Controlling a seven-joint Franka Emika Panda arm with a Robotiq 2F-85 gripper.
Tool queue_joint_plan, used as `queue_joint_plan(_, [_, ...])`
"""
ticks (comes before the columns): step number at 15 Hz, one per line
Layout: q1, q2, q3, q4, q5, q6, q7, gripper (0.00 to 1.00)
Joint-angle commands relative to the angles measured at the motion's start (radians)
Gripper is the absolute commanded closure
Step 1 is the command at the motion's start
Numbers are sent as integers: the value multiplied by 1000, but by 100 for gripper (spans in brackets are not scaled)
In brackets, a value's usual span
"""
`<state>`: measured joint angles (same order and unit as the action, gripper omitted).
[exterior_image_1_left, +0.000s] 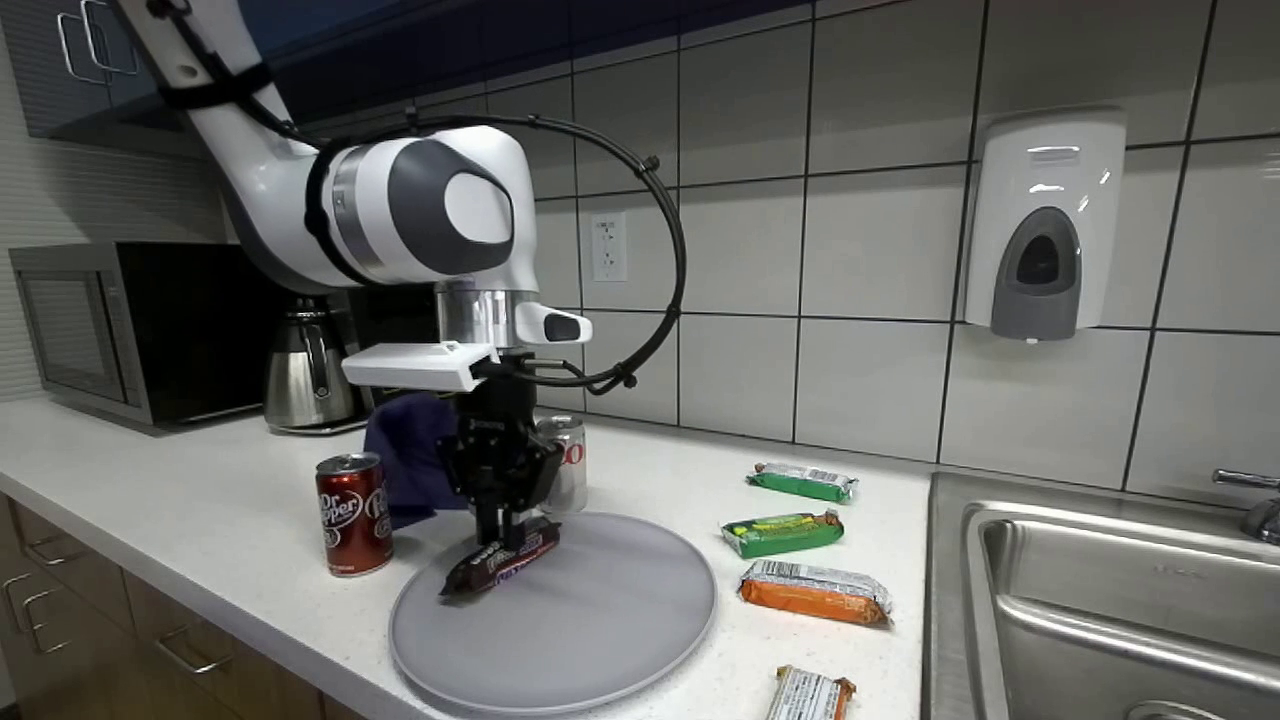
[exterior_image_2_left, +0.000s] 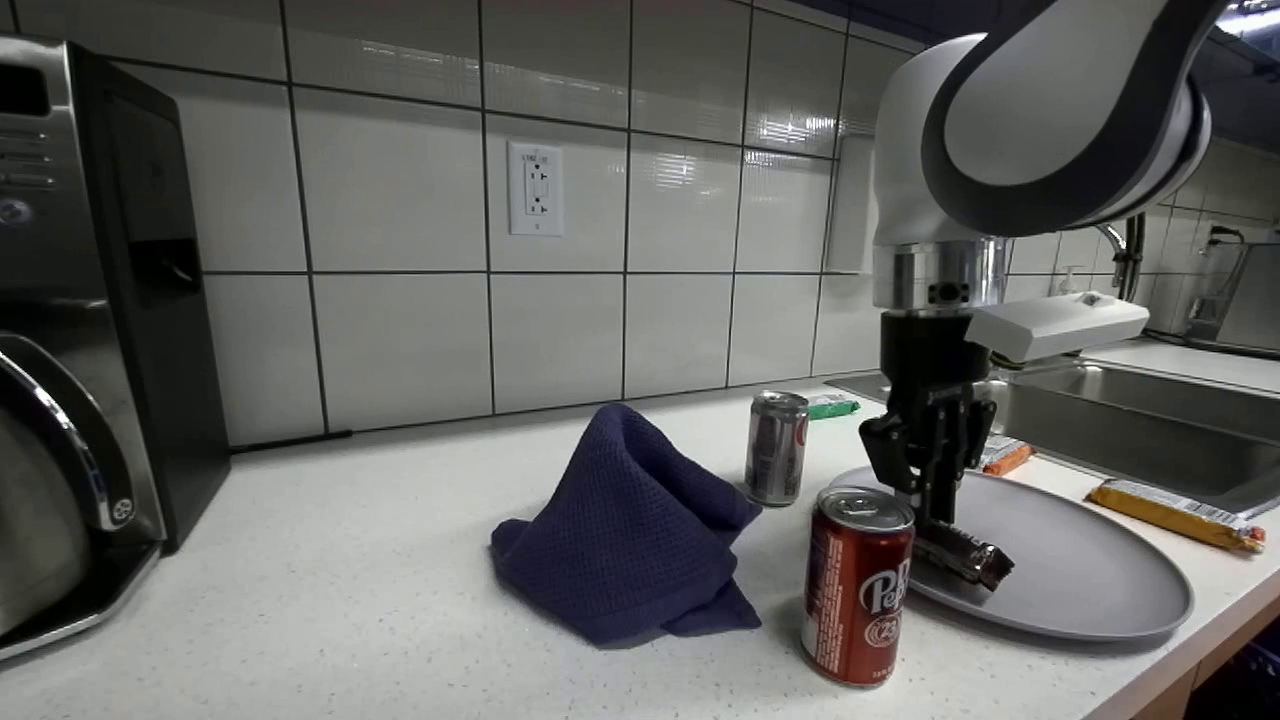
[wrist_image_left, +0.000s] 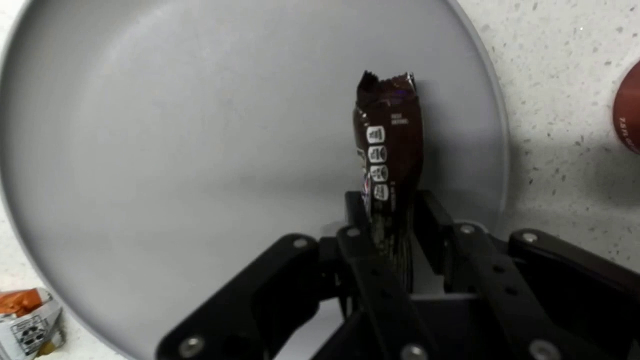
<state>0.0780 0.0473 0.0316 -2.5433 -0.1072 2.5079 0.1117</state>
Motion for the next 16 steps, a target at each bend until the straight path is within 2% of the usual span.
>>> queue_joint_plan(1, [-3, -61, 8, -33, -14, 1, 18, 37])
queue_joint_plan(6, [-14, -67, 1, 6, -15, -26, 38, 1])
queue_joint_plan(16, [-58, 8, -43, 131, -6, -47, 147, 0])
